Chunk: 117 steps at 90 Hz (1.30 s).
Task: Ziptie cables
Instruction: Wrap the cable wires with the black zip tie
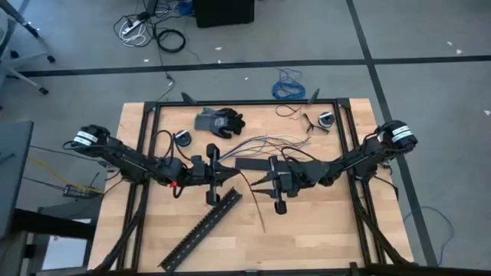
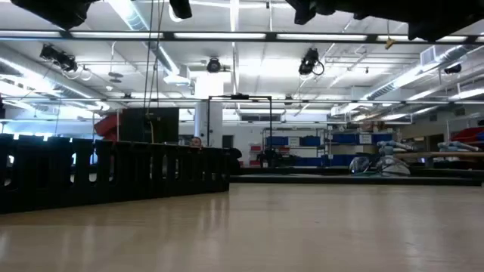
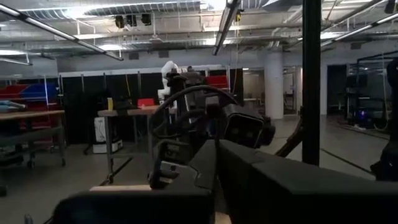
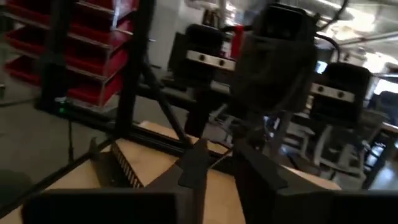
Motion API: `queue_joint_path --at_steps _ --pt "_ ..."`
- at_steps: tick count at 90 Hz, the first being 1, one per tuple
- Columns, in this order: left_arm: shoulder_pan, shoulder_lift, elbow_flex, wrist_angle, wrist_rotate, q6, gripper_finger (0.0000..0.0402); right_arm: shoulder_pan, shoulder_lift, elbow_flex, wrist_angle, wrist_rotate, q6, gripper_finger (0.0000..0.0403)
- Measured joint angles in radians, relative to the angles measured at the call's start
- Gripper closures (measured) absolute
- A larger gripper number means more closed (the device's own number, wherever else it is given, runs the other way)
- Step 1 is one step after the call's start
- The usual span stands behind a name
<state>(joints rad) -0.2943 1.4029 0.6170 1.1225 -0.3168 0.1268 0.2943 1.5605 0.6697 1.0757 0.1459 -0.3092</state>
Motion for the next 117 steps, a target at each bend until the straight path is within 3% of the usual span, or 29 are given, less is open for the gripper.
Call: queue_joint_path --at_steps 22,35,54,61,76,88,108,117 --pt "-0.002 0.0 0.0 -0.038 0.0 -0.007 0.0401 -0.079 0.0 0.0 0.011 -0.001 -0.008 0.0255" --pt "-0.001 0.0 0.0 -0.107 0.001 -0.132 0.0401 -0.111 0.0 0.0 0.044 -0.029 -0.028 0.0248" --pt "0.055 -0.037 0.0 -0.192 -0.006 -0.397 0.0401 -0.114 -0.001 0.001 0.048 -0.115 -0.442 0.0264" --pt "0.104 -0.048 0.0 -0.206 0.073 -0.493 0.0402 -0.118 -0.001 0.001 0.042 -0.115 -0.529 0.0273" --pt "0.203 -0.05 0.0 -0.221 0.303 -0.718 0.0401 -0.12 -0.001 0.001 0.008 -0.109 -0.55 0.0292" --pt "0.265 -0.05 0.0 -0.232 0.47 -0.902 0.0401 -0.119 -0.001 0.001 -0.05 -0.095 -0.761 0.0303" --pt "0.301 -0.05 0.0 -0.233 0.543 -1.088 0.0401 -0.111 0.0 0.001 -0.063 -0.02 -1.04 0.0315" --pt "0.319 -0.05 0.001 -0.293 0.594 -1.15 0.0401 -0.1 0.0 0.001 -0.075 0.019 -1.238 0.0318"
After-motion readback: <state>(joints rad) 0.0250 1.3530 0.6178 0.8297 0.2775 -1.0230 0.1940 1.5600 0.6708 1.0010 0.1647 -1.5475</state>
